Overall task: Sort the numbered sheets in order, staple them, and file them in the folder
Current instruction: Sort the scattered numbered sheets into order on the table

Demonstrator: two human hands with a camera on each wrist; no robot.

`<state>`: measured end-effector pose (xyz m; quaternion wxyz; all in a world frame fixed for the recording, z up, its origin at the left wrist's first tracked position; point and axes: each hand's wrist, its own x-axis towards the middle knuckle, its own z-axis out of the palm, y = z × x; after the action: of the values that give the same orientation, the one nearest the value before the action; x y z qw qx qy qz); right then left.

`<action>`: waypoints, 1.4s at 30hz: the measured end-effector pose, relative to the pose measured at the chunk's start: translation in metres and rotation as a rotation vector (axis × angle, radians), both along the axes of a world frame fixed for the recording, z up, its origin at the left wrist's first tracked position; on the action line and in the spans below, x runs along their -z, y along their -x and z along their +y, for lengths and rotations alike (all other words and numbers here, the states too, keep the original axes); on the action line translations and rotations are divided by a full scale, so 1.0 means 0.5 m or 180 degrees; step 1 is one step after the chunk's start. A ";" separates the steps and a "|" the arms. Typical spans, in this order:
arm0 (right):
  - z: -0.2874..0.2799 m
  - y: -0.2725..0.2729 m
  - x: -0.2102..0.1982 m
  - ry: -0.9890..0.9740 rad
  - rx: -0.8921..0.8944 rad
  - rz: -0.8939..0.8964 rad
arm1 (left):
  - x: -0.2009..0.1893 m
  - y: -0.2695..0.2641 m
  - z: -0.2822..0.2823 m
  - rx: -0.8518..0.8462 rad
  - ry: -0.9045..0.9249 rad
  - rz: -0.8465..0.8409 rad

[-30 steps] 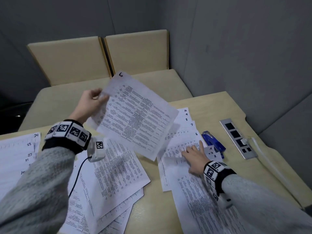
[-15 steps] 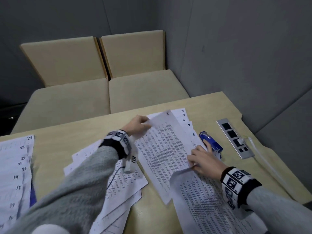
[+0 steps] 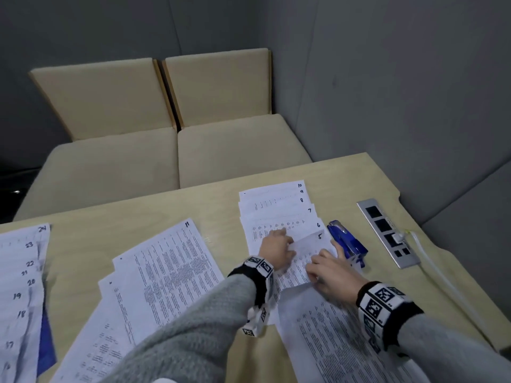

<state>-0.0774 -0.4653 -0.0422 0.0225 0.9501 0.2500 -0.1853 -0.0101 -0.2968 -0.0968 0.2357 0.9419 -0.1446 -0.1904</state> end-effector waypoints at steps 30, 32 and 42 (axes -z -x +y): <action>0.098 -0.246 0.013 0.0071 0.0740 0.0085 | -0.131 0.015 0.559 -0.1364 -0.0791 -0.1241; 0.120 -0.303 0.011 -0.0175 0.0834 0.0055 | -0.161 -0.018 0.556 -0.1194 -0.0562 -0.1182; 0.211 -0.459 0.045 0.0042 0.0994 0.0367 | -0.197 -0.095 0.552 -0.1092 -0.0270 -0.0719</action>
<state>0.1519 -0.3596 -0.0646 -0.0147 0.9650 0.0989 -0.2424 0.0373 -0.0207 0.0016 0.2071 0.9772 0.0006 -0.0466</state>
